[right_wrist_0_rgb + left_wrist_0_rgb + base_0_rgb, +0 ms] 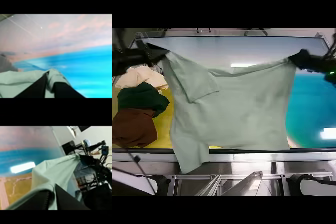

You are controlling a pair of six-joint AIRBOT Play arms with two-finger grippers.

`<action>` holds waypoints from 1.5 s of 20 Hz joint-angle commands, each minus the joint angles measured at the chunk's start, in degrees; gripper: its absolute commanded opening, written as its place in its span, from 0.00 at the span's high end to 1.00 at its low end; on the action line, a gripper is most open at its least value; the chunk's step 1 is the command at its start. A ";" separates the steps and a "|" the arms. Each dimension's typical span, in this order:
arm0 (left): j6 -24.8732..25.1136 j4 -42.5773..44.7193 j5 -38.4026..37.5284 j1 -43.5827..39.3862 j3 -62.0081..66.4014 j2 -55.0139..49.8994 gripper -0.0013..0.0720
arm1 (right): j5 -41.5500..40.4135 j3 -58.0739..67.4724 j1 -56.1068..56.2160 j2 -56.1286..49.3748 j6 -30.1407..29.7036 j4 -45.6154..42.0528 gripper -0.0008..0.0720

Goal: Fold the shirts.

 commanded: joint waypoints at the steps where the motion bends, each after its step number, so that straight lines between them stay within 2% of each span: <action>1: -6.80 -3.10 -2.16 -0.94 12.28 -19.30 0.25 | -5.14 2.99 -0.13 -11.85 -2.03 2.86 0.37; 2: -8.24 -6.14 -3.30 -0.17 15.82 -22.10 0.00 | -3.76 4.35 -1.11 -12.20 -2.05 2.82 0.37; 4: -11.89 -7.56 -6.88 2.05 20.65 -24.22 0.01 | 1.07 5.35 -4.00 -10.47 -2.05 2.21 0.37; 7: -14.49 -0.63 -14.60 6.19 18.10 -20.44 0.02 | 15.96 5.09 -11.04 -6.93 -0.57 -3.54 0.41; 9: -14.49 10.51 -18.91 7.69 12.59 -15.67 0.14 | 27.82 2.36 -15.19 -5.66 1.81 -6.58 0.41; 11: -16.72 26.53 -20.02 7.45 3.87 -9.57 0.14 | 35.85 -5.86 -17.57 -3.23 2.03 -7.56 0.56; 13: -18.34 41.79 -18.36 6.36 -6.05 -3.82 0.14 | 34.93 -17.07 -19.17 0.83 0.83 -7.52 0.54; 16: -22.32 59.06 -18.12 4.79 -17.27 0.79 0.14 | 28.92 -28.94 -18.88 6.23 -2.36 -6.54 0.54; 17: -23.54 63.69 -18.34 4.44 -19.58 1.27 0.14 | 27.65 -31.89 -18.67 7.80 -3.26 -5.75 0.50; 18: -24.30 65.96 -18.36 4.44 -21.29 1.36 0.14 | 27.06 -34.25 -18.67 9.18 -3.39 -5.11 0.39; 21: -24.33 66.07 -16.33 3.30 -24.61 0.28 0.14 | 27.12 -38.01 -18.69 12.39 -3.04 -4.76 0.38; 24: -23.58 66.10 -15.96 -0.17 -26.47 -2.64 0.14 | 27.39 -40.13 -18.80 15.98 1.38 -6.36 0.38; 25: -23.34 67.04 -16.63 -1.66 -25.66 -3.34 0.17 | 27.36 -40.13 -18.80 17.14 3.74 -9.18 0.38; 27: -20.96 62.79 -15.65 -3.63 -22.73 -3.80 0.17 | 27.32 -40.13 -19.67 19.52 10.03 -17.84 0.38; 28: -20.24 59.63 -14.05 -4.33 -21.40 -3.80 0.17 | 27.39 -40.13 -20.59 20.48 13.92 -22.34 0.28; 29: -18.71 57.02 -12.55 -5.16 -20.13 -3.80 0.27 | 27.71 -40.15 -21.66 21.22 17.29 -25.99 0.16; 30: -17.49 56.04 -11.41 -5.79 -19.08 -3.80 0.49 | 27.93 -40.15 -22.80 21.84 19.56 -28.65 0.15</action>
